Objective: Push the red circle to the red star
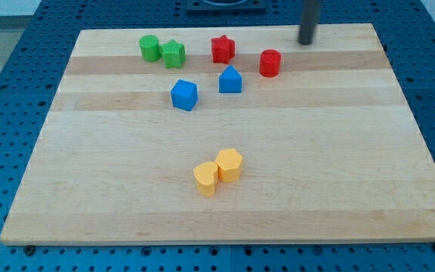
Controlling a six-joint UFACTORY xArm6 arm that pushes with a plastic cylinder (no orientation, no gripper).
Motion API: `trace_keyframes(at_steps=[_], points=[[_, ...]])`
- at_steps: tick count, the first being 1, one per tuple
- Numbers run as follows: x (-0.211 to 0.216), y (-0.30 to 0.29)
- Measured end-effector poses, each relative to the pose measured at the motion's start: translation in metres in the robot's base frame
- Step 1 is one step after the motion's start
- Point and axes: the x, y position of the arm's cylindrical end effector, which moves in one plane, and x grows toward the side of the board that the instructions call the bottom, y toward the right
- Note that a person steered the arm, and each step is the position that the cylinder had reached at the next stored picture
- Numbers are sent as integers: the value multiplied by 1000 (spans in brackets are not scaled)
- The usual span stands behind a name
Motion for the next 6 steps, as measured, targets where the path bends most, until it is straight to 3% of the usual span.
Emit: trace_keyframes(at_steps=[2,4,5,6], points=[[71,-42],[110,-2],[74,-20],[69,-69]])
